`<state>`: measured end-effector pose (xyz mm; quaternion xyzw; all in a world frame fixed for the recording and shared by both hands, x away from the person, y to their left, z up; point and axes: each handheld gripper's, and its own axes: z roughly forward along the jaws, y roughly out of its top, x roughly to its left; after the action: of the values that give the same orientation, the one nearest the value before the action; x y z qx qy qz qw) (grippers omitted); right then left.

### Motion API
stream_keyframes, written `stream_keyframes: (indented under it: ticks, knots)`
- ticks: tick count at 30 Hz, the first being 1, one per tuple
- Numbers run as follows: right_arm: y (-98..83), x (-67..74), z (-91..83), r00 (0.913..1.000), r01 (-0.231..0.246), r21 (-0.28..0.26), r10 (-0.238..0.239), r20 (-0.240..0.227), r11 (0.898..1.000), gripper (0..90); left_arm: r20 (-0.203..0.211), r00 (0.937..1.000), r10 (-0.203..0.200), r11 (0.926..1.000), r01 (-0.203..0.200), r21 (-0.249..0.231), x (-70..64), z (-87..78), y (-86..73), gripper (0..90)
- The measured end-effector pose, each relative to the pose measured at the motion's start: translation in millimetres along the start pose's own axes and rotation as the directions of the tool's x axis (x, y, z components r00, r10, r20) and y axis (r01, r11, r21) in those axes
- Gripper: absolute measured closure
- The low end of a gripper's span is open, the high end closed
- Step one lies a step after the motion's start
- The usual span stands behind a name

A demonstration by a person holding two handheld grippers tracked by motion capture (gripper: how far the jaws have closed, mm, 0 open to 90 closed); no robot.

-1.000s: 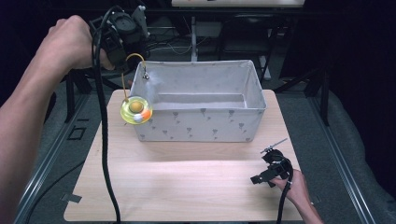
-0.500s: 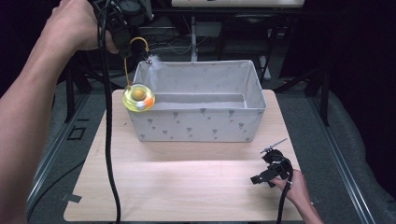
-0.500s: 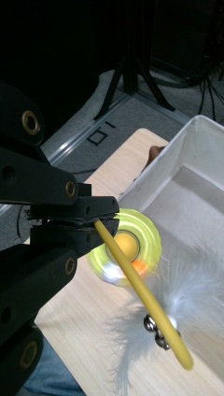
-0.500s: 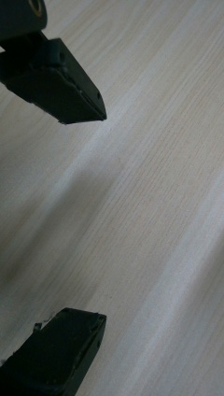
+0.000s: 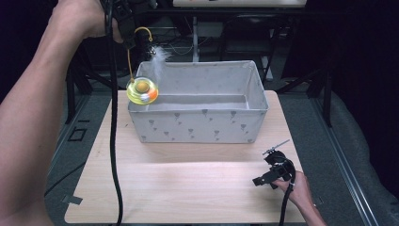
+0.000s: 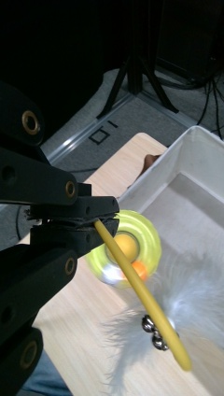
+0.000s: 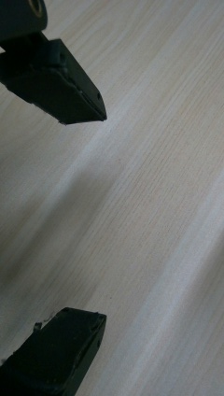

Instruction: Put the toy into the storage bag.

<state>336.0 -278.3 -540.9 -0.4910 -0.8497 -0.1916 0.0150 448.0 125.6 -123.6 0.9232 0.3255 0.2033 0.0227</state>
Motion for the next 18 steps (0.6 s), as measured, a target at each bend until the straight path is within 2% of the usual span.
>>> stream_keyframes:
  ticks: [6,18]
  knots:
    - [-0.5,0.0,-0.8,1.0,-0.008,0.001,0.008,-0.003,1.0,3.5,-0.006,0.9999,-0.011,0.9998,0.011,0.016,5.2,6.9,7.5,87.9]
    - [-0.6,-0.1,-0.5,0.9999,-0.013,-0.004,0.013,-0.004,1.0,3.5,-0.014,0.9983,-0.057,0.9984,0.057,-0.008,18.0,15.9,13.4,87.9]
